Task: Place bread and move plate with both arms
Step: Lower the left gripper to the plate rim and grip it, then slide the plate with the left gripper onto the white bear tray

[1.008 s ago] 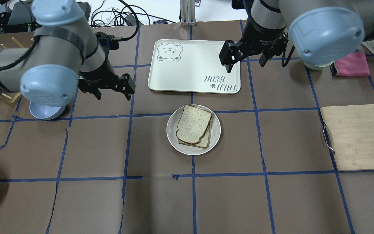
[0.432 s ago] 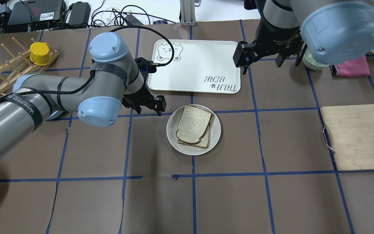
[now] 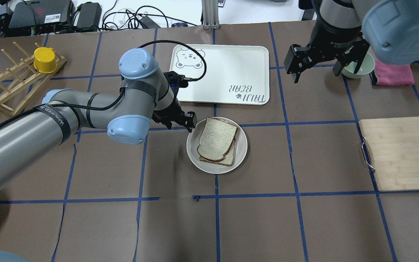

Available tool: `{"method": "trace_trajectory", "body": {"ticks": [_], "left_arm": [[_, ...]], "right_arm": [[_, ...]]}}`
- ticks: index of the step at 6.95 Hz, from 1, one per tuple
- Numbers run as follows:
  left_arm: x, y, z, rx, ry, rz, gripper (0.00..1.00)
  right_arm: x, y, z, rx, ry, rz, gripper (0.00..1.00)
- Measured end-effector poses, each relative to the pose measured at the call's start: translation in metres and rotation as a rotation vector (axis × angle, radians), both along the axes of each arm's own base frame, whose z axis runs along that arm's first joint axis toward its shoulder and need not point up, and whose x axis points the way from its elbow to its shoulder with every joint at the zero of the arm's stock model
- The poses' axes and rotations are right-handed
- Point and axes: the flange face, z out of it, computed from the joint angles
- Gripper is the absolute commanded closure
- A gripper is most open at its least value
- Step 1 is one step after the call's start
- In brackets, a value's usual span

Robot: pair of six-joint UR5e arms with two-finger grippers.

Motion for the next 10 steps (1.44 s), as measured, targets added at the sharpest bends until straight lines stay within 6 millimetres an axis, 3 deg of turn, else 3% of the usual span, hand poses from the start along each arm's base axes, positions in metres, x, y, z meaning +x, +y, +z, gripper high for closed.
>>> {"method": "trace_trajectory", "body": {"ticks": [2, 3, 4, 5, 8, 10], "left_arm": [[-0.005, -0.001, -0.02, 0.021, 0.007, -0.034, 0.41], [-0.008, 0.0, -0.027, 0.033, 0.007, -0.043, 0.52], [-0.012, 0.002, -0.034, 0.044, 0.007, -0.052, 0.88], [-0.017, 0.003, -0.039, 0.053, 0.006, -0.06, 1.0], [-0.02, 0.002, -0.037, 0.043, 0.009, -0.072, 1.0], [-0.013, -0.008, -0.011, 0.005, 0.014, -0.071, 1.0]], "right_arm": [[0.002, 0.001, 0.004, -0.006, -0.04, -0.004, 0.0], [0.003, 0.001, 0.004, -0.008, -0.046, -0.004, 0.0], [0.003, 0.002, 0.004, -0.008, -0.049, -0.004, 0.0], [0.003, 0.002, 0.004, -0.007, -0.049, -0.003, 0.0], [0.003, 0.002, 0.003, -0.004, -0.05, -0.002, 0.0], [0.003, 0.002, 0.003, -0.004, -0.051, -0.003, 0.0]]}}
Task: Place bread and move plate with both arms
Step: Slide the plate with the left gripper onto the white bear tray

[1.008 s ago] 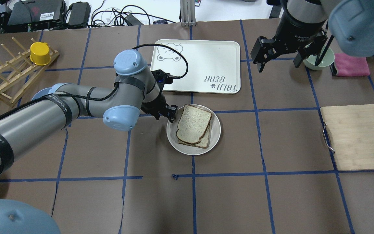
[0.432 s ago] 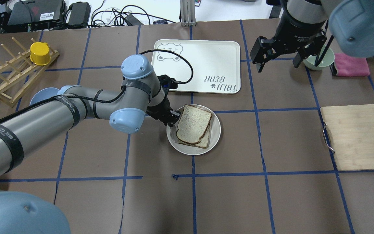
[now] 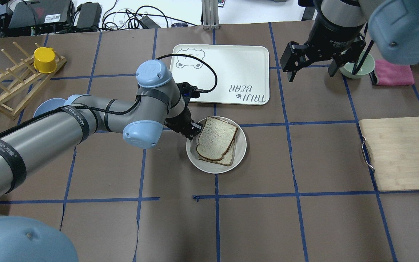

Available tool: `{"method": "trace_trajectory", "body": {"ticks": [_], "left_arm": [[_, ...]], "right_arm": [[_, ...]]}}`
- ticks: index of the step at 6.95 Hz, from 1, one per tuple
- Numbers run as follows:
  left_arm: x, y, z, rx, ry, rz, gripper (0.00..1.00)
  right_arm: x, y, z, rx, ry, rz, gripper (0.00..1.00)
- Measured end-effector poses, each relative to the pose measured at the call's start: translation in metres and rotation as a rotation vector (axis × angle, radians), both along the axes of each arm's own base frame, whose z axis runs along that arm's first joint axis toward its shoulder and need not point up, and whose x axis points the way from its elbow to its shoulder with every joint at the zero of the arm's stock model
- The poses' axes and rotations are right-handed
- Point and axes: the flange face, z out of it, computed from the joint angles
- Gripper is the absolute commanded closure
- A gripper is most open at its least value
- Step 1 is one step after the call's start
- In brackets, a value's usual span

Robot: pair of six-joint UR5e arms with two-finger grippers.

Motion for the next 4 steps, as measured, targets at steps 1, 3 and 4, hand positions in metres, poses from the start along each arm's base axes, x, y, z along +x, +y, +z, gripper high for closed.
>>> {"method": "trace_trajectory", "body": {"ticks": [1, 3, 4], "left_arm": [[0.01, -0.014, 0.02, -0.01, 0.018, 0.017, 1.0], [0.029, -0.043, 0.052, -0.006, 0.059, 0.057, 1.0], [0.034, -0.057, 0.062, -0.013, 0.09, 0.073, 1.0]], "right_arm": [[0.0, 0.0, 0.0, 0.001, 0.0, 0.0, 0.0], [0.0, 0.0, 0.0, 0.004, 0.0, 0.0, 0.0], [0.0, 0.001, -0.001, 0.006, 0.0, 0.0, 0.0]]}}
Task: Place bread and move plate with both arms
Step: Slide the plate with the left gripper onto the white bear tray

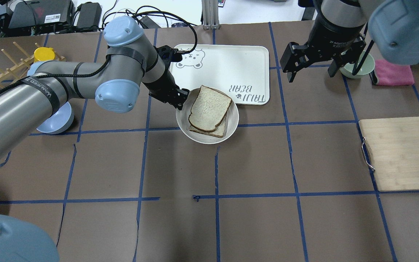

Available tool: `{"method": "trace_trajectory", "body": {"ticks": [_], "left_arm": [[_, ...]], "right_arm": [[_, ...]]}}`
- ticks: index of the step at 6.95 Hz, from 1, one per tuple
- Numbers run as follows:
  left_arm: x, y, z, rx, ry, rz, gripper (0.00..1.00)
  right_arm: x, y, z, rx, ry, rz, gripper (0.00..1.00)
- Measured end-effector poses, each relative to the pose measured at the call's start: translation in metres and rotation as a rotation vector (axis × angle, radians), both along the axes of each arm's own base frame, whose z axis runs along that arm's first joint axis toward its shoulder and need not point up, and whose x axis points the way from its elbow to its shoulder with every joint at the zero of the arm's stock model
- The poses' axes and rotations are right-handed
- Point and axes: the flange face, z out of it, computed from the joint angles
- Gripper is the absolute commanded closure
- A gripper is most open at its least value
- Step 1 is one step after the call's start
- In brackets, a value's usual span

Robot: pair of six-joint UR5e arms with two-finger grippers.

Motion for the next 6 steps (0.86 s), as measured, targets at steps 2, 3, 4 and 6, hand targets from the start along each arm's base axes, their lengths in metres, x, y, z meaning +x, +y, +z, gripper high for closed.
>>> {"method": "trace_trajectory", "body": {"ticks": [2, 3, 4, 6], "left_arm": [[0.013, -0.046, 0.014, -0.035, 0.063, 0.046, 1.0], [0.014, -0.073, 0.01, -0.041, 0.083, 0.081, 1.0], [0.012, -0.101, 0.001, -0.041, 0.102, 0.115, 1.0], [0.005, -0.146, -0.029, -0.031, 0.147, 0.158, 1.0]], "right_arm": [[0.0, 0.0, -0.001, 0.003, 0.0, 0.0, 0.0], [0.0, 0.0, -0.001, 0.003, 0.001, 0.0, 0.0], [0.0, 0.0, -0.001, 0.004, 0.001, 0.0, 0.0], [0.001, 0.001, -0.001, 0.004, 0.0, 0.001, 0.0]]}}
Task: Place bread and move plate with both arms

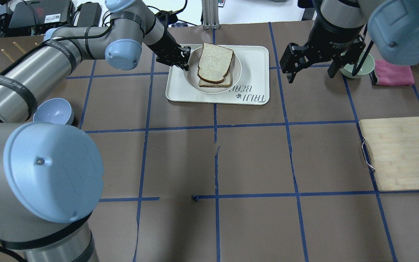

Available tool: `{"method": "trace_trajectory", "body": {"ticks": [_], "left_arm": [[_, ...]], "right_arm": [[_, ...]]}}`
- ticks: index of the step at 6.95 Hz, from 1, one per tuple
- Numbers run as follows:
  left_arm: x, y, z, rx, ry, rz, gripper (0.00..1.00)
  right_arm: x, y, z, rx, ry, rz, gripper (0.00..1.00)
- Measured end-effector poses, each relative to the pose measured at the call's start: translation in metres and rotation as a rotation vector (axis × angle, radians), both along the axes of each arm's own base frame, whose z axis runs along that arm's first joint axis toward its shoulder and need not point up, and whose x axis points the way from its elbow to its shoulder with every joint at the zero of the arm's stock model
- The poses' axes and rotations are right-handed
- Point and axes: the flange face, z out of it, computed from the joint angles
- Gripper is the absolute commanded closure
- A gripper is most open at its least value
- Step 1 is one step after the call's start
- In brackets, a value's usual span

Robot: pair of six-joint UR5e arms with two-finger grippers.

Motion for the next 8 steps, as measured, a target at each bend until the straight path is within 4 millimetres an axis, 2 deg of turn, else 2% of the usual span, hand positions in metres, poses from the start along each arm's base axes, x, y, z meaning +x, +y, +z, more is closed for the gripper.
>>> {"method": "trace_trajectory", "body": {"ticks": [1, 2, 3, 5, 6, 8], "left_arm": [[-0.002, -0.013, -0.014, 0.01, 0.012, 0.018, 1.0], [-0.003, -0.02, -0.027, 0.017, 0.017, 0.028, 0.31], [-0.003, -0.022, -0.035, 0.021, 0.018, 0.032, 0.0], [-0.003, -0.023, -0.031, 0.013, 0.014, 0.035, 0.0], [-0.001, -0.021, -0.019, 0.015, -0.002, 0.042, 0.0], [0.017, -0.008, 0.019, 0.028, -0.135, 0.065, 0.0]], "right_arm": [[0.0, 0.0, 0.0, 0.0, 0.0, 0.0, 0.0], [0.0, 0.0, 0.0, 0.0, 0.0, 0.001, 0.0], [0.0, 0.0, 0.0, -0.001, 0.0, 0.001, 0.0], [0.0, 0.0, 0.0, 0.0, 0.0, 0.002, 0.0], [0.0, 0.0, 0.0, 0.0, 0.0, 0.001, 0.0], [-0.001, 0.0, 0.0, 0.0, 0.0, 0.0, 0.0]]}}
